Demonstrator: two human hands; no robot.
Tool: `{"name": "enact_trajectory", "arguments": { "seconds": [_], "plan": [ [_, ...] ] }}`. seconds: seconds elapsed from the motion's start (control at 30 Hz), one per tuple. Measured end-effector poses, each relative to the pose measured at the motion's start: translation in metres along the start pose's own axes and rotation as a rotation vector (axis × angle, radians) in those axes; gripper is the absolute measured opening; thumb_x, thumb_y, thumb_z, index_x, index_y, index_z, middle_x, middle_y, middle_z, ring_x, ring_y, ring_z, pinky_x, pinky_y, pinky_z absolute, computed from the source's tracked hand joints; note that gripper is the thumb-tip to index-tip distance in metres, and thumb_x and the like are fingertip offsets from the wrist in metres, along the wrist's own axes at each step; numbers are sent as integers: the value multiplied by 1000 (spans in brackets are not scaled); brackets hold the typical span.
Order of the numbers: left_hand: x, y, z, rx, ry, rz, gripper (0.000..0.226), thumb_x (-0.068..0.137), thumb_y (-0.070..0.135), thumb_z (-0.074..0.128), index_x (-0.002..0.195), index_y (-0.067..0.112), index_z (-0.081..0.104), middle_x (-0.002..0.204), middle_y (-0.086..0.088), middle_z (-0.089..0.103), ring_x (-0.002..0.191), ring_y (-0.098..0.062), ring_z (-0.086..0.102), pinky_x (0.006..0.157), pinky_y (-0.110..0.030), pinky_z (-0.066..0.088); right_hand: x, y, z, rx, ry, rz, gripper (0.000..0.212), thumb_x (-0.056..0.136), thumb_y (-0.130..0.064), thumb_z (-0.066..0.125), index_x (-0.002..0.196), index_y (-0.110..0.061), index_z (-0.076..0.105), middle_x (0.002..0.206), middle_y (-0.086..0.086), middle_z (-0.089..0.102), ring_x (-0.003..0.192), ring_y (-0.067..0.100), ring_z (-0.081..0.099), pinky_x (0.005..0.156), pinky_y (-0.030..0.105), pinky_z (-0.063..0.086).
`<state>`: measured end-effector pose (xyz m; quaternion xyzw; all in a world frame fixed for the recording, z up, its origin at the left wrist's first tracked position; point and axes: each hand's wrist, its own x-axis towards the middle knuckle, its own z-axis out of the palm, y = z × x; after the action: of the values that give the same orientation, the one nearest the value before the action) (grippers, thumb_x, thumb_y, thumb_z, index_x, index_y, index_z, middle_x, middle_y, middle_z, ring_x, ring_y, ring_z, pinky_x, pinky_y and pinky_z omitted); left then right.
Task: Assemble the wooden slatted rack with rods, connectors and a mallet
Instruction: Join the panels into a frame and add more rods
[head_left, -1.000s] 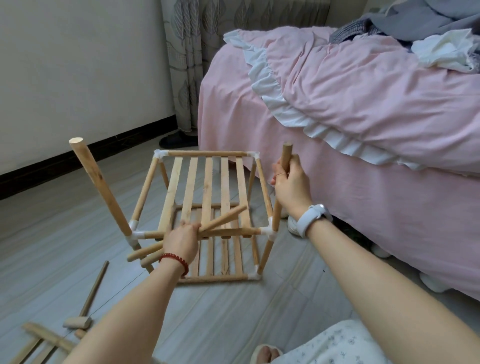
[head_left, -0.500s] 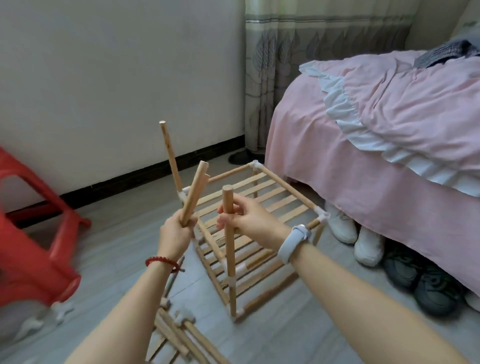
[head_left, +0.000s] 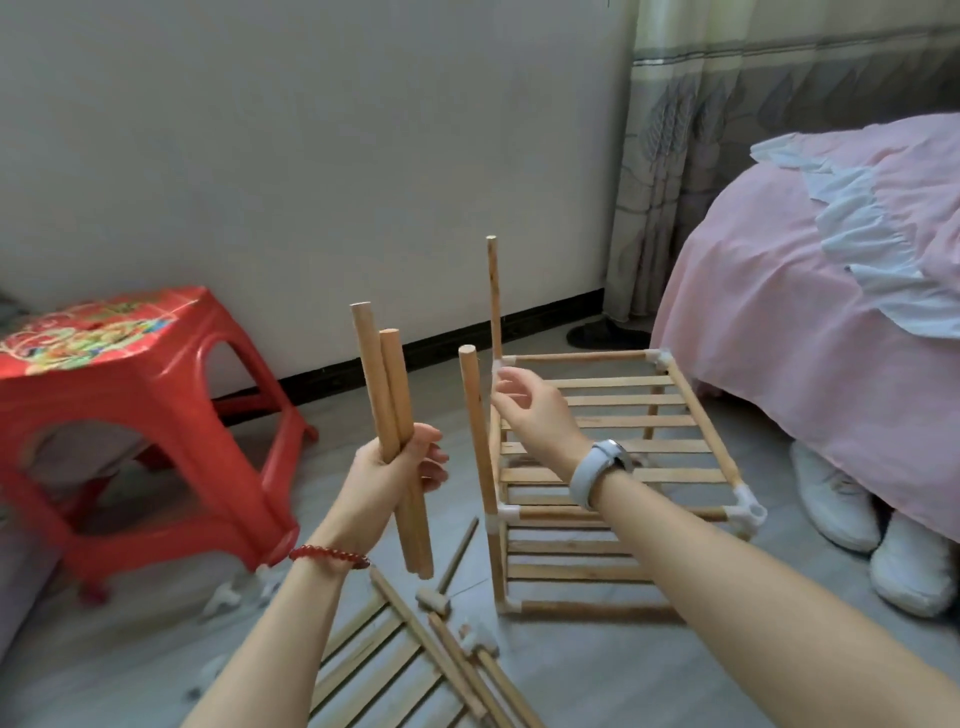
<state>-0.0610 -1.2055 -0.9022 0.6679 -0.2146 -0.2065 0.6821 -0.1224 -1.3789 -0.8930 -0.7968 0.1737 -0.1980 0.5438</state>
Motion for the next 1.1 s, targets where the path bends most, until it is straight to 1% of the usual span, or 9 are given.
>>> {"name": "enact_trajectory", "arguments": {
  "seconds": [0.07,0.2,0.37,0.5,0.63,0.73,0.83,0.93,1.1],
  "plan": [
    [-6,10,8,19,-203,-10,31,83,31,56,97,5,64,78,-5,67,69,-19,65,69,-30,55,-10,-6,-15,82,-76,-64,40,98,-24,47,136,-14,47,130,3,55,121,15,50,100,30,44],
    [-11,9,54,110,-454,-34,22,91,21,52,103,6,63,81,-5,69,73,-21,67,71,-30,57,-41,-17,-54,52,-193,-171,33,98,-24,46,124,-9,58,120,2,63,113,10,56,88,15,46],
    [-7,-5,118,122,-612,-7,16,95,14,49,105,13,62,86,-5,71,81,-22,70,76,-31,58,-73,6,-96,-26,-19,-187,9,95,-13,53,100,-17,58,95,3,63,94,24,60,85,38,52],
    [3,-24,164,277,-601,45,22,96,25,50,101,8,63,88,-5,67,82,-19,66,78,-32,57,-81,19,-125,-9,272,-140,4,95,-10,50,97,-14,48,78,-3,62,64,5,62,60,19,50],
    [18,-61,183,643,-539,148,12,96,31,51,87,25,57,74,9,56,66,-6,52,61,-17,43,-88,55,-174,-273,605,-18,10,93,-22,51,98,-21,43,79,12,68,70,29,65,69,47,53],
    [34,-98,190,926,-499,144,13,96,33,51,103,24,57,92,5,59,83,-11,56,77,-31,49,-98,74,-200,-360,670,52,16,93,-25,50,102,-14,42,80,12,68,68,31,64,69,47,52],
    [42,-120,195,1096,-526,68,17,96,36,48,112,34,53,109,8,60,106,-15,52,107,-57,26,-100,81,-212,-364,705,27,15,94,-25,50,98,-19,37,80,12,67,64,32,63,66,48,52],
    [41,-126,202,1226,-577,74,41,97,40,46,137,35,39,136,6,48,132,-20,36,113,-61,8,-104,84,-220,-389,693,42,15,95,-25,49,100,-19,37,81,11,68,63,30,64,67,46,53],
    [40,-131,216,1288,-620,54,56,97,44,42,148,39,20,148,4,34,140,-24,23,113,-63,0,-110,92,-232,-376,691,94,19,94,-27,48,106,-14,41,82,9,68,64,26,65,68,45,54]
  ]
}}
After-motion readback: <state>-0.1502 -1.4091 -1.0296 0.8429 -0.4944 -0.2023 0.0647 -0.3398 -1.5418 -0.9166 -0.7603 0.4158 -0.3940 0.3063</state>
